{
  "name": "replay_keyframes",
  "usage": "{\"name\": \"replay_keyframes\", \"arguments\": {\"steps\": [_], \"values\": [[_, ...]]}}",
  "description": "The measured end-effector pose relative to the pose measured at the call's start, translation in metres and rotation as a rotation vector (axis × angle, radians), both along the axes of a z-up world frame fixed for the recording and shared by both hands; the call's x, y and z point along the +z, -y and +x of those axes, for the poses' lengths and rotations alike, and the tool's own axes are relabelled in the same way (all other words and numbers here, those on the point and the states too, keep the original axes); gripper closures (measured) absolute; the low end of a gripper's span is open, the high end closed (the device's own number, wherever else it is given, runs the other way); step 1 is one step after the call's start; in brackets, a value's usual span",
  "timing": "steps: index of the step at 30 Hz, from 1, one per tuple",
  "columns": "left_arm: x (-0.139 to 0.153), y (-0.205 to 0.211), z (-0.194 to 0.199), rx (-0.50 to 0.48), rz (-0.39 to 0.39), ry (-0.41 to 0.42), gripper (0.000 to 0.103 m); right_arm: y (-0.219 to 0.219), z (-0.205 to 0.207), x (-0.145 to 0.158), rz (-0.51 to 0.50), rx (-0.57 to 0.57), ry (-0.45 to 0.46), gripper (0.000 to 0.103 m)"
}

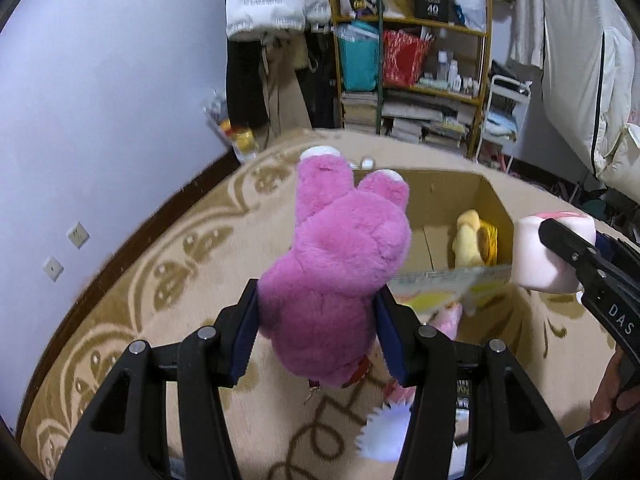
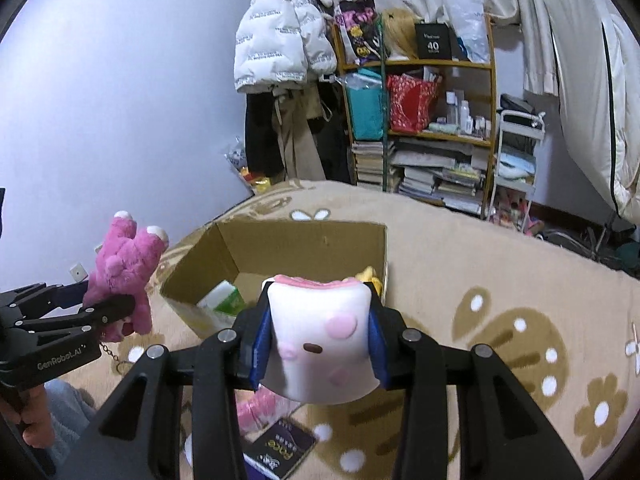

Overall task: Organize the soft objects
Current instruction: 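Lift both plushes over the box and open both tools to drop them in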

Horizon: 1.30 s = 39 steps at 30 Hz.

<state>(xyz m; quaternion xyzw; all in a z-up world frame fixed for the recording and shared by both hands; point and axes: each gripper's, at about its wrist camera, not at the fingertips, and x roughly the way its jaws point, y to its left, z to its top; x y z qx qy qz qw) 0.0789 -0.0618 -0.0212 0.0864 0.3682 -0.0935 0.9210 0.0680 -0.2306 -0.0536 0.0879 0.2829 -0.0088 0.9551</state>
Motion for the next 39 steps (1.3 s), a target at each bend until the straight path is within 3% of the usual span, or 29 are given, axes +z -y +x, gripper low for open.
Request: {"name": "replay_keyframes", "arguments": {"steps": [12,22,39], "values": [[0.009,0.012,0.022,0.001,0.013,0.095,0.050,0.002,0.025,0.008,-0.050,-0.005,0.057,0.060],[0.003,0.017,0.045,-0.002,0.025,0.132,0.050,0.009,0.049,0.003,-0.071,-0.035,0.052,0.058],[-0.020,0.014,0.077,-0.008,-0.019,0.043,0.049,0.008,0.073,-0.020,-0.062,-0.020,0.022,0.054]]}}
